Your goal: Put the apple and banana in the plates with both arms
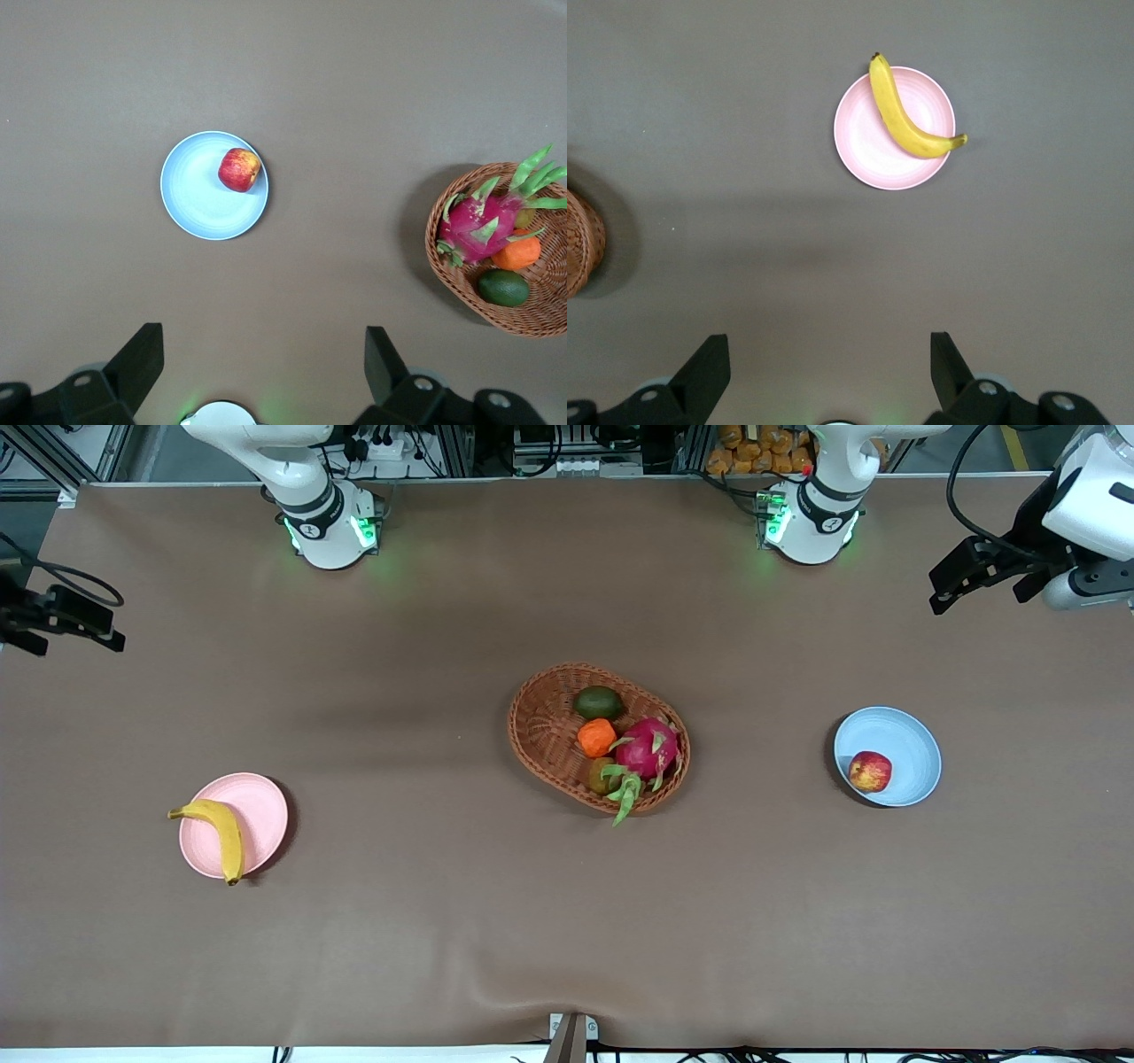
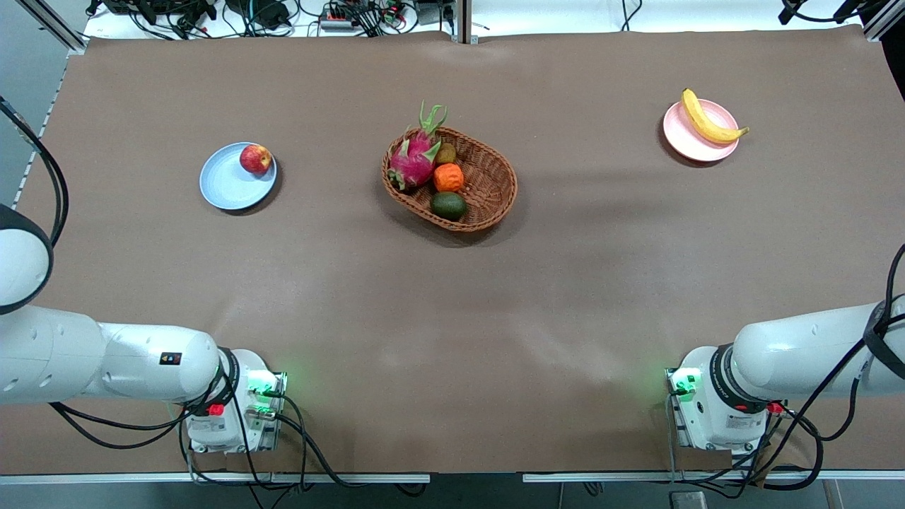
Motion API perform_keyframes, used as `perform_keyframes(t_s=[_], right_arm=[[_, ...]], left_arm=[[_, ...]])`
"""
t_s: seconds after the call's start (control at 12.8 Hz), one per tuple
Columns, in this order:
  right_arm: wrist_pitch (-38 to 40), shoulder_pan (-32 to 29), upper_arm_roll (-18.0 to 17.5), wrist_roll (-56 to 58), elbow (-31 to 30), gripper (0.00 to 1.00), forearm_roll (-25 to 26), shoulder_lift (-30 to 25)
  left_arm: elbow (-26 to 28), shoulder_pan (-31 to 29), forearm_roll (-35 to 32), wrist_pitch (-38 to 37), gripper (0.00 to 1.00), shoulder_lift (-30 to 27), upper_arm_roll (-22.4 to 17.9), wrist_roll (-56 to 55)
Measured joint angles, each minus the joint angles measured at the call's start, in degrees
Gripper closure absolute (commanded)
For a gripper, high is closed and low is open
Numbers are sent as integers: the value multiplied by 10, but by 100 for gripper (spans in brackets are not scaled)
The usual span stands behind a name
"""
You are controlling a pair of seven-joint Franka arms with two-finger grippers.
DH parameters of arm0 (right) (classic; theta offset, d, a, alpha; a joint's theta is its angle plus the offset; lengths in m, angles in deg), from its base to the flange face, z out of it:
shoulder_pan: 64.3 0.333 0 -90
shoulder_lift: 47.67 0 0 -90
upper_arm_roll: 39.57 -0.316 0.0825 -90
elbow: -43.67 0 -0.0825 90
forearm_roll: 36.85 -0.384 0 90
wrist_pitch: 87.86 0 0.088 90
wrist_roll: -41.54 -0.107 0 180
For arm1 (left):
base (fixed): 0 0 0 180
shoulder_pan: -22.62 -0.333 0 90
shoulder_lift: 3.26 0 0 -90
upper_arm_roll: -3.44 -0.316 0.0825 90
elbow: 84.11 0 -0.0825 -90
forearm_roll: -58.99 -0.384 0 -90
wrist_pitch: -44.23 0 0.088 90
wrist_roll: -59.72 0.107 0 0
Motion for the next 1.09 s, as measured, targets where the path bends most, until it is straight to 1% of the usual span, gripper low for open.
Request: perform_keyframes(t_s=[0.16, 0.31, 1.09], right_arm=[[10, 0, -6, -25, 2, 0, 14, -10], [35, -1, -6, -33, 7, 0, 27, -11], [36, -2, -11, -35, 11, 0, 27, -10]], left_arm=[[0, 0, 0, 0, 0, 0, 0, 0], [0, 0, 0, 0, 0, 0, 0, 0], [0, -3, 0, 0, 0, 0, -1, 0]])
